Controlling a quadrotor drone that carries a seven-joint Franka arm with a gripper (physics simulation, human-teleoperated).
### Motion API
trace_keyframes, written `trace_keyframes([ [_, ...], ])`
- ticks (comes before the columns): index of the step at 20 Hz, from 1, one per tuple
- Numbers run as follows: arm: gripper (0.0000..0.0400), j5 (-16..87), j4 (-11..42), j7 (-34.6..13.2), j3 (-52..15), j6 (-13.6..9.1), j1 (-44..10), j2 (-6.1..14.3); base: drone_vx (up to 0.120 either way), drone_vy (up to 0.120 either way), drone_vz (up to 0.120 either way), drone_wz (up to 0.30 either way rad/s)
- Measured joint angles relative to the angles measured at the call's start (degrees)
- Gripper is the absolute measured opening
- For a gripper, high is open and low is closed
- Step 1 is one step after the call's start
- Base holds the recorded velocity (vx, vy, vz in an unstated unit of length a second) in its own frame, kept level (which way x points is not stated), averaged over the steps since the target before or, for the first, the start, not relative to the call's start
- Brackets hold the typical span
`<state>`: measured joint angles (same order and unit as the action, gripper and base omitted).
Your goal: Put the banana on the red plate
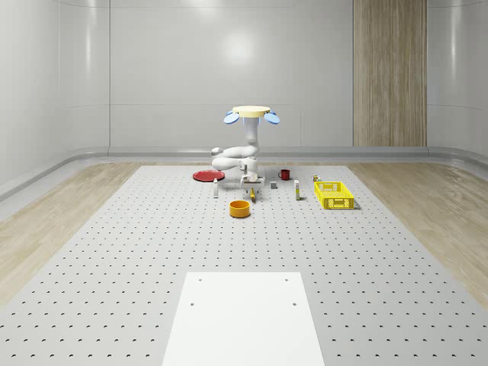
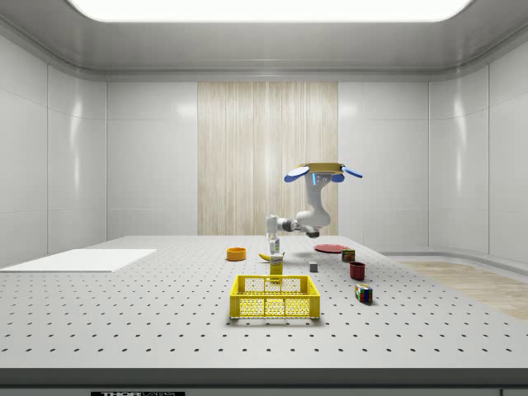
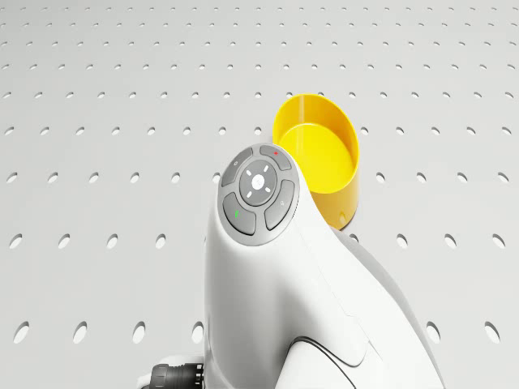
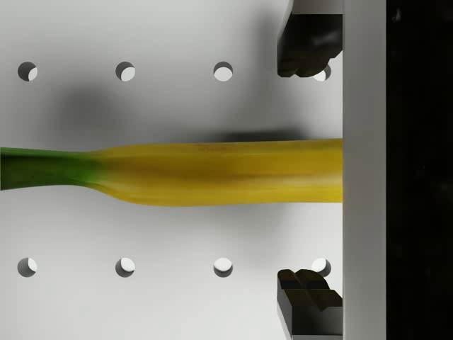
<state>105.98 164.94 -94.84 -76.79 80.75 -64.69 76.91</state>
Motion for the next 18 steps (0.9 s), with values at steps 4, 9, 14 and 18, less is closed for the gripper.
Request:
trace_keyframes([
  [4, 0.04, -0.1, -0.07, -0.14, 0.1, 0.81, -0.17, 0.79, 0.0, 0.0, -0.05, 0.0],
  [9, 0.04, 2.03, -0.54, 0.0, 2.61, 2.77, -0.25, 2.02, 0.0, 0.0, 0.0, 0.0],
  [14, 0.04, 3.47, -0.96, 0.02, 4.32, 4.19, -0.43, 2.9, 0.0, 0.0, 0.0, 0.0],
  [18, 0.0345, 3.81, -1.11, -0.04, 4.8, 4.85, -0.59, 3.4, 0.0, 0.0, 0.0, 0.0],
])
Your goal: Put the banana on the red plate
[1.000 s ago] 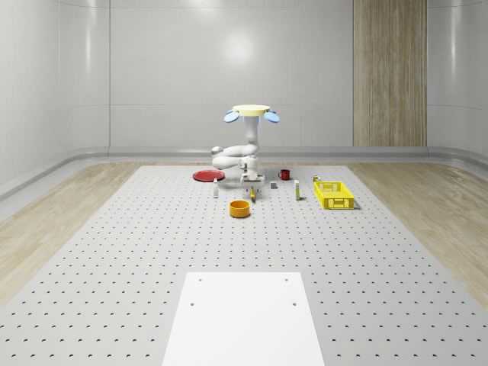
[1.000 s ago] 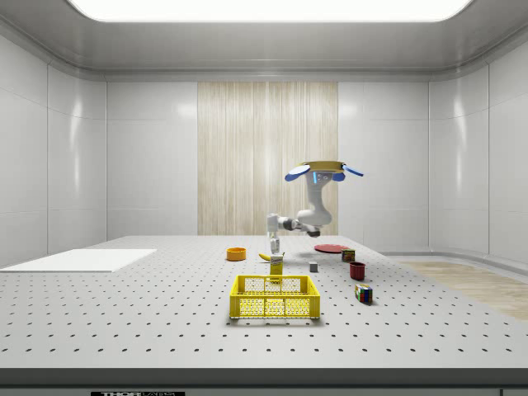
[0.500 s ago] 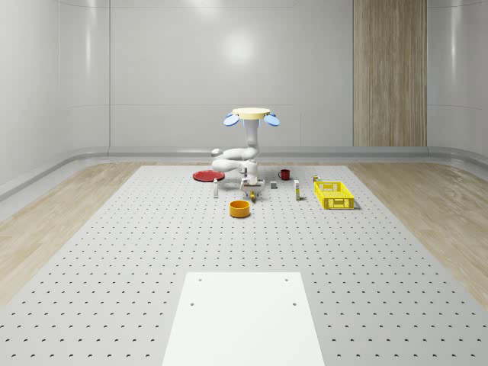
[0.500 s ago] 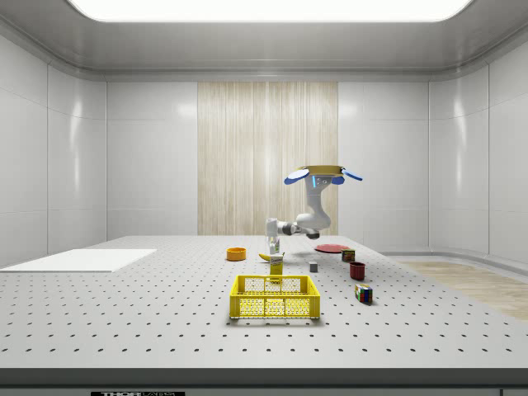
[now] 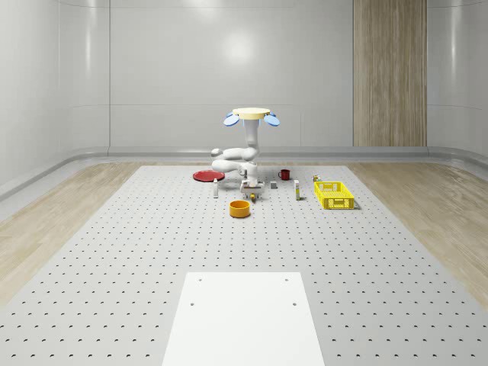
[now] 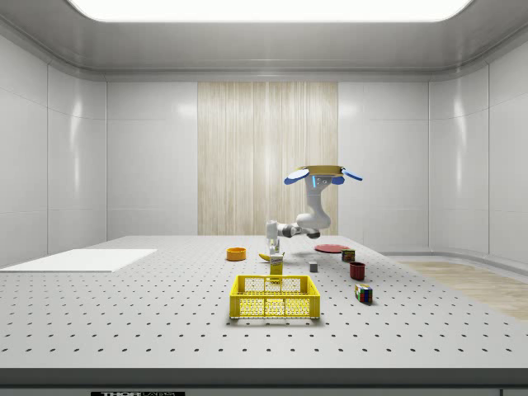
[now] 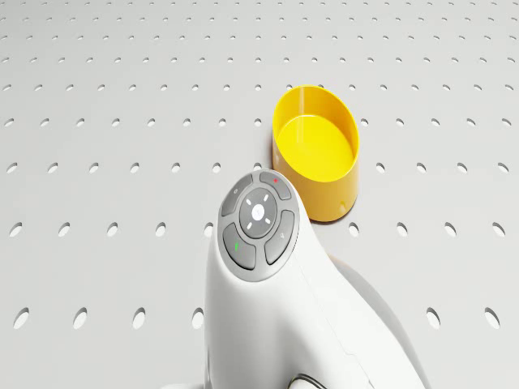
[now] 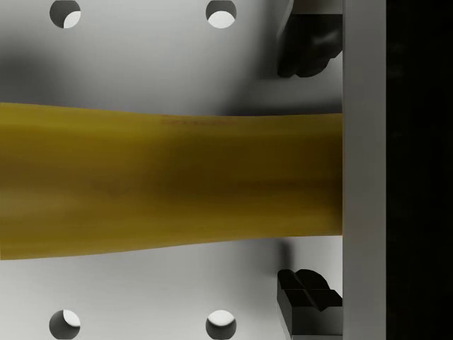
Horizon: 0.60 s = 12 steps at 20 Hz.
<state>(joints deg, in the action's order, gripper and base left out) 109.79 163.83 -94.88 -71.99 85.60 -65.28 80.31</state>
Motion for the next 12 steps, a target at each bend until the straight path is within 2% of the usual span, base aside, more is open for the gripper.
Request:
trace_keyframes([
  [2, 0.0268, 0.04, -0.05, -0.04, 0.1, 0.25, -0.07, 0.22, 0.0, 0.0, 0.0, 0.0],
  [5, 0.0206, 0.02, -0.09, -0.11, 0.16, 0.57, -0.18, 0.51, 0.0, 0.0, 0.0, 0.0],
  [7, 0.0195, 0.02, -0.11, -0.32, 0.16, 0.73, -0.25, 0.7, 0.0, 0.0, 0.0, 0.0],
  [12, 0.0196, -0.01, -0.12, -1.01, 0.05, 0.98, -0.42, 1.12, 0.0, 0.0, 0.0, 0.0],
])
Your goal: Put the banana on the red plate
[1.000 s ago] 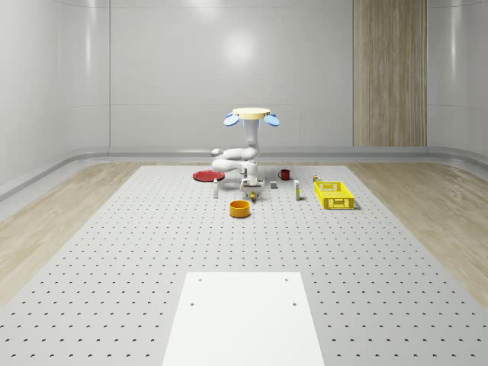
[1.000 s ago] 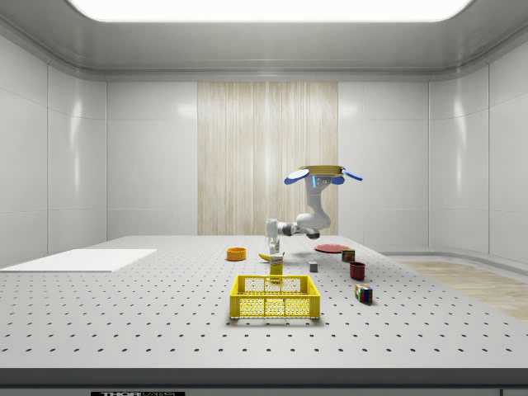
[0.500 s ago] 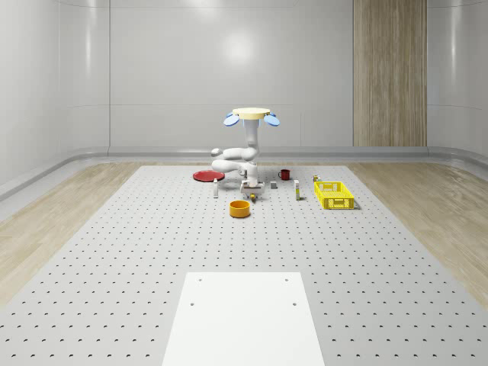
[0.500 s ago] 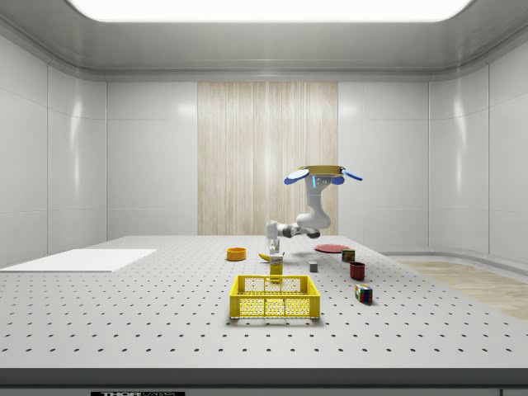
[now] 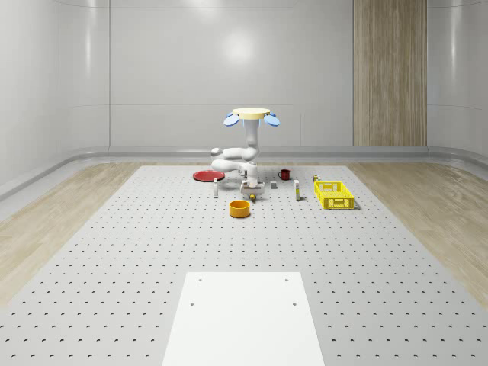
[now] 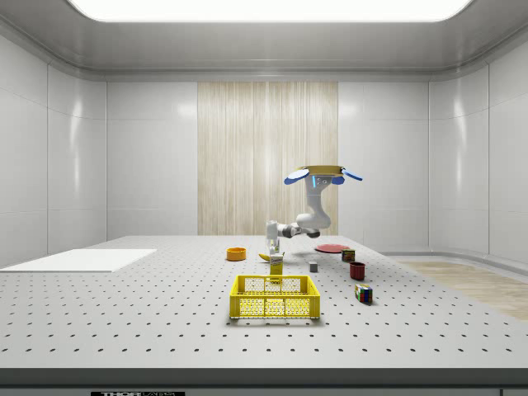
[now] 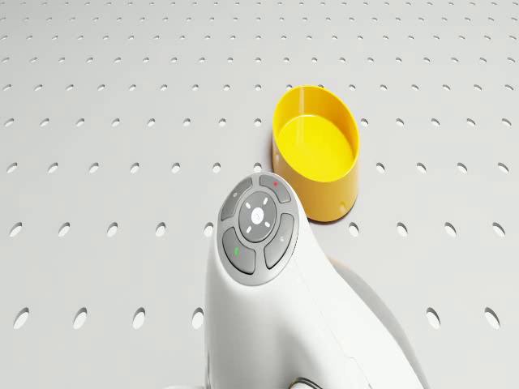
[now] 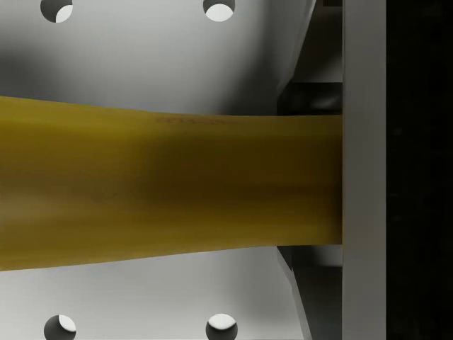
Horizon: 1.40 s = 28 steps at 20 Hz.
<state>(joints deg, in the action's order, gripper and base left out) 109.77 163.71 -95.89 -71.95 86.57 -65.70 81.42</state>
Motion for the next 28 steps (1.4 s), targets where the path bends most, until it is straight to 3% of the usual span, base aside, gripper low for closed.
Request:
trace_keyframes([
  [6, 0.0195, -3.46, 0.69, -1.07, -3.59, -0.98, -0.1, 0.23, 0.0, 0.0, 0.0, 0.0],
  [14, 0.0199, -8.01, 1.26, -1.28, -8.18, -1.77, -0.44, 0.79, 0.0, 0.0, 0.12, 0.0],
  [28, 0.0199, -9.82, 1.3, -1.49, -9.59, -0.45, -0.83, 2.54, 0.0, 0.0, 0.12, 0.0],
])
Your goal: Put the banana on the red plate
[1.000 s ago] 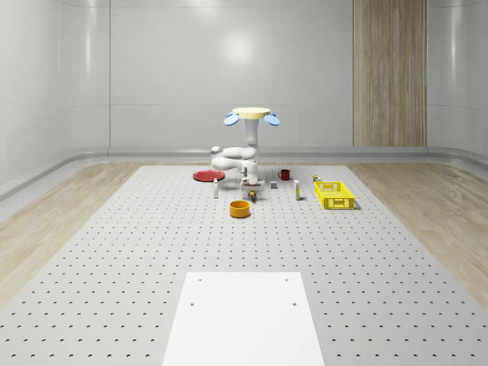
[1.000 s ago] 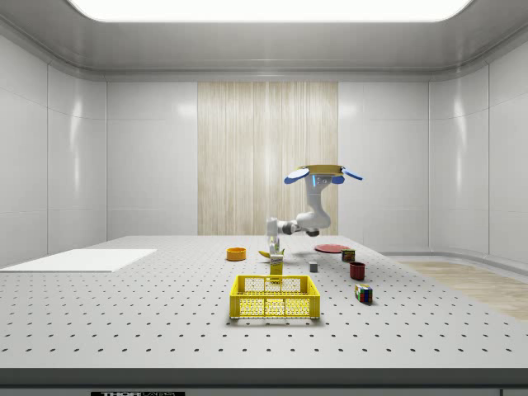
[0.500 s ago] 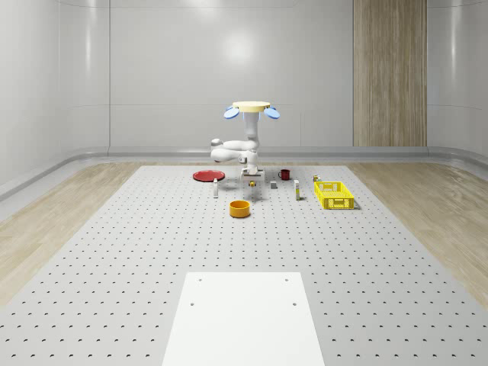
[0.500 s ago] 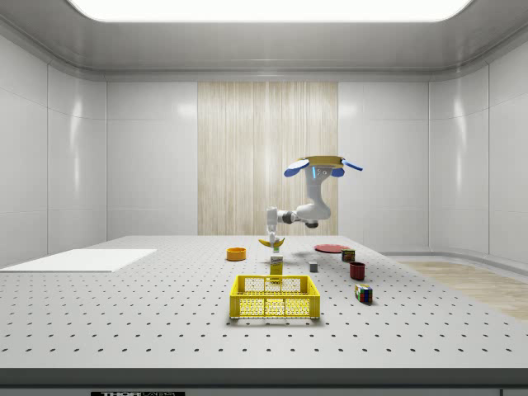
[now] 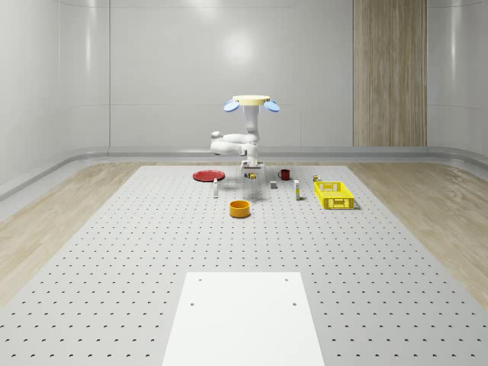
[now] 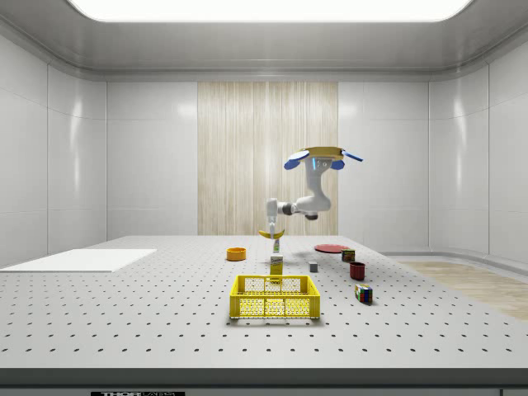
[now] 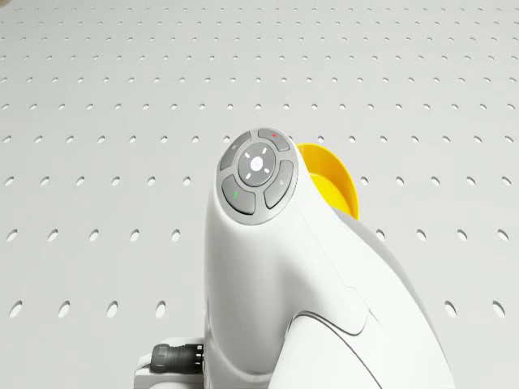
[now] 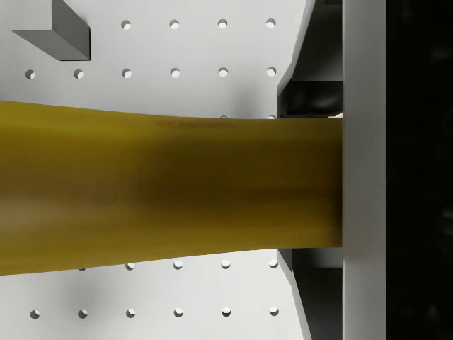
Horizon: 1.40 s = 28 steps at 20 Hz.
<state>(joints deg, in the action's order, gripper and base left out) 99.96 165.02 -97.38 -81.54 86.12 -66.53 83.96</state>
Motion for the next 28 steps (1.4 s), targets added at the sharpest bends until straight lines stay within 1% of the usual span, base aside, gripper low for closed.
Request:
trace_keyframes([
  [7, 0.0199, -0.37, -0.02, -0.11, -0.16, 0.76, -0.13, 0.83, 0.0, 0.0, 0.12, 0.0],
  [9, 0.0199, -0.47, -0.03, 0.4, -0.2, 0.99, -0.17, 1.07, 0.0, 0.0, 0.0, -0.3],
  [12, 0.0199, -0.63, -0.04, 2.71, -0.27, 1.39, -0.24, 1.5, 0.0, 0.0, 0.0, -0.3],
  [18, 0.0199, -0.94, -0.06, 10.34, -0.4, 2.27, -0.37, 2.42, 0.0, 0.0, 0.0, -0.3],
  [28, 0.0199, -1.41, -0.07, 26.25, -0.6, 3.74, -0.56, 3.92, 0.0, 0.0, 0.0, -0.3],
])
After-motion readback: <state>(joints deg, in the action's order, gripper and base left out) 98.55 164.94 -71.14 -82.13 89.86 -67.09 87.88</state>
